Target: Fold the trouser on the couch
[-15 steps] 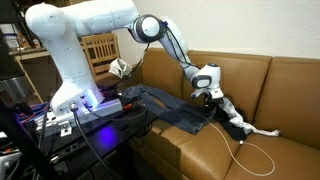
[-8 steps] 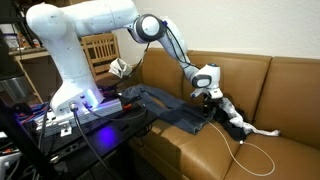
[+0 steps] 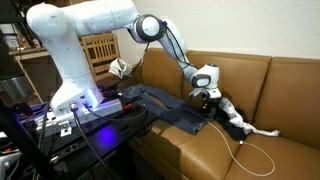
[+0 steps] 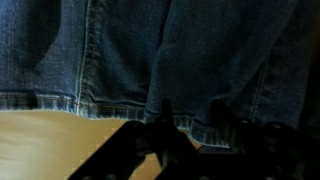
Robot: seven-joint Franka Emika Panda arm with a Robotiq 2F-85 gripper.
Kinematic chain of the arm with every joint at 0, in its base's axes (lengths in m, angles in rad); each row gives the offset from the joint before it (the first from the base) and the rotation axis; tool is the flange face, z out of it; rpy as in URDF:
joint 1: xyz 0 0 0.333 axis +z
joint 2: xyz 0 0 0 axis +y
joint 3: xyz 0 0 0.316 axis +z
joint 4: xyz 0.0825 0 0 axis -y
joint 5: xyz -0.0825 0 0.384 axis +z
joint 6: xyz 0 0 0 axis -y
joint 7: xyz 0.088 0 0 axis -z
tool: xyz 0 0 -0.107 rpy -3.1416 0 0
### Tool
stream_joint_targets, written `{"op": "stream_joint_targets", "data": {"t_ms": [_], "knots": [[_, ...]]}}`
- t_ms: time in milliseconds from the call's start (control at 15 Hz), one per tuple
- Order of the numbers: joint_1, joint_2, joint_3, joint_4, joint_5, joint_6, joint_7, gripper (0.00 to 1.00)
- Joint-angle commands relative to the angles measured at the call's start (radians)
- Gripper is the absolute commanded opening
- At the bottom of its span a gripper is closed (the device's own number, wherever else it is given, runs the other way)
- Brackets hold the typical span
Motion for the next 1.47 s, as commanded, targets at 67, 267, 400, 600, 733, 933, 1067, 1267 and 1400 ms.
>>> {"op": "stream_joint_targets", "data": {"t_ms": [67,267,400,600,733,933,1067,1267,1400], "knots": [[0.000,0.000,-0.014,0.008,0.051,-0.023,-0.007,0.09],[-0.010,0.000,-0.012,0.009,0.078,-0.018,-0.006,0.00],[-0.012,0.000,-0.007,0.022,0.097,-0.025,0.000,0.00],[-0.039,-0.001,0.039,0.095,0.124,-0.105,-0.043,0.00],[-0.086,-0.002,0.100,0.163,0.141,-0.178,-0.149,0.00],[-0.117,-0.004,0.131,0.245,0.143,-0.297,-0.297,0.00],[-0.120,-0.006,0.132,0.276,0.130,-0.359,-0.394,0.00],[-0.111,-0.059,0.152,0.194,0.092,-0.350,-0.529,0.00],[-0.083,-0.150,0.157,0.047,0.083,-0.295,-0.618,0.00]]}}
